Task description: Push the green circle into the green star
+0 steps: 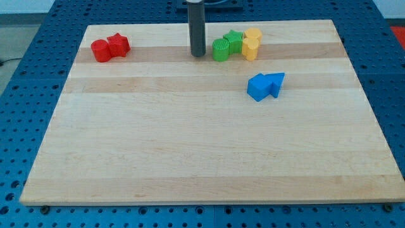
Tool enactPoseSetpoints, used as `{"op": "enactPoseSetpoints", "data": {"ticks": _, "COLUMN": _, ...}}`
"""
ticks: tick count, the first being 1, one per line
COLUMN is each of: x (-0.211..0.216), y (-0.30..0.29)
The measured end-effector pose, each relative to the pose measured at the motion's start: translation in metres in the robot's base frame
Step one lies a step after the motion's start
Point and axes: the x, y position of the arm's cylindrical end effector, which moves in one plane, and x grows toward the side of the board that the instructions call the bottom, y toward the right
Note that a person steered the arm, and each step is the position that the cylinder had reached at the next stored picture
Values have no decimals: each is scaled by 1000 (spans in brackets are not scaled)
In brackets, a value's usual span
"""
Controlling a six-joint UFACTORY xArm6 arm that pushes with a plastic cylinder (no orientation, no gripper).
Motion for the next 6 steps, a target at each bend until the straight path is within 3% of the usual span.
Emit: {"op": "enactPoseSetpoints", "data": {"ticks": 6, "x": -9, "y": 33}}
